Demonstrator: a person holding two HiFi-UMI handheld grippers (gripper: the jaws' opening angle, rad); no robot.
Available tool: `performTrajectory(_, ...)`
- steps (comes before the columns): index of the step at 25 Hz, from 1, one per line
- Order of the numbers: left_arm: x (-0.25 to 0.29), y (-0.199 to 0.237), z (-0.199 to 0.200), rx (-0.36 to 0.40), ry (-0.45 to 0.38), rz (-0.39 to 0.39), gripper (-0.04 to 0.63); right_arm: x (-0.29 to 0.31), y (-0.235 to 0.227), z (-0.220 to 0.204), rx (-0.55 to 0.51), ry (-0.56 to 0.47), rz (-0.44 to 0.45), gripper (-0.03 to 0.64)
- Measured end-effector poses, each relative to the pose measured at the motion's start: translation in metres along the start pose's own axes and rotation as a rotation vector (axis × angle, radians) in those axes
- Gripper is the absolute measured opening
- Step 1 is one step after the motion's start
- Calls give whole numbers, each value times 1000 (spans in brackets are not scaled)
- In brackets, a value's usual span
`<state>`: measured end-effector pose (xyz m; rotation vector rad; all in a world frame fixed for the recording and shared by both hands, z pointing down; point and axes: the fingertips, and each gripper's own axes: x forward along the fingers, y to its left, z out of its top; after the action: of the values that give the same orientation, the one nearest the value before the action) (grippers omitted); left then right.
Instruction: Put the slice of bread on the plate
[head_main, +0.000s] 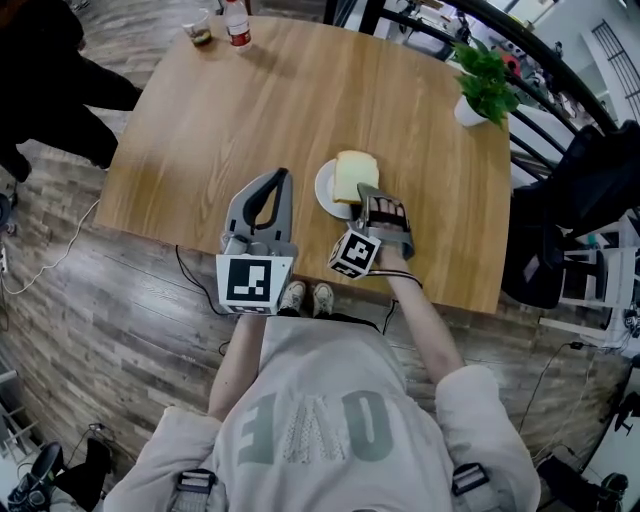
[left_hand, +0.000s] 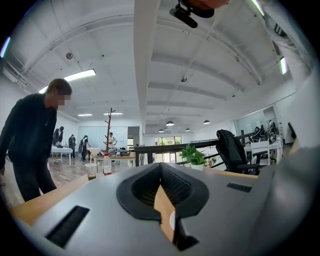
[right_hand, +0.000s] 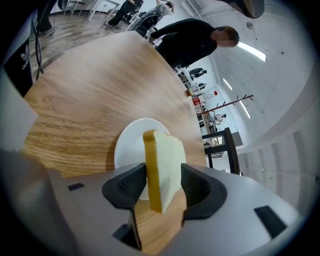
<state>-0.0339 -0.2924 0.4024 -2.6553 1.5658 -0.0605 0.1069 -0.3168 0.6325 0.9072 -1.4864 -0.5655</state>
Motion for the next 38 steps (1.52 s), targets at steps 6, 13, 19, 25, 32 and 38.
performTrajectory(6, -2, -2, 0, -4, -3, 0, 9, -9, 15, -6, 22, 4, 90, 222)
performTrajectory(13, -3, 0, 5, 4, -14, 1, 9, -35, 10, -3, 91, -20, 163, 222)
performTrajectory(19, -5, 0, 13, 10, -30, -3, 9, -58, -68, -3, 349, -75, 67, 216)
performTrajectory(25, -3, -4, 25, 7, -51, -16, 9, -113, -177, 3, 865, -323, -128, 84)
performTrajectory(32, -1, -12, 50, 17, -103, -37, 9, -190, -230, -34, 1465, -678, -296, 20)
performTrajectory(38, 0, -12, 68, 21, -144, -41, 9, -218, -213, -47, 1422, -659, -401, 18)
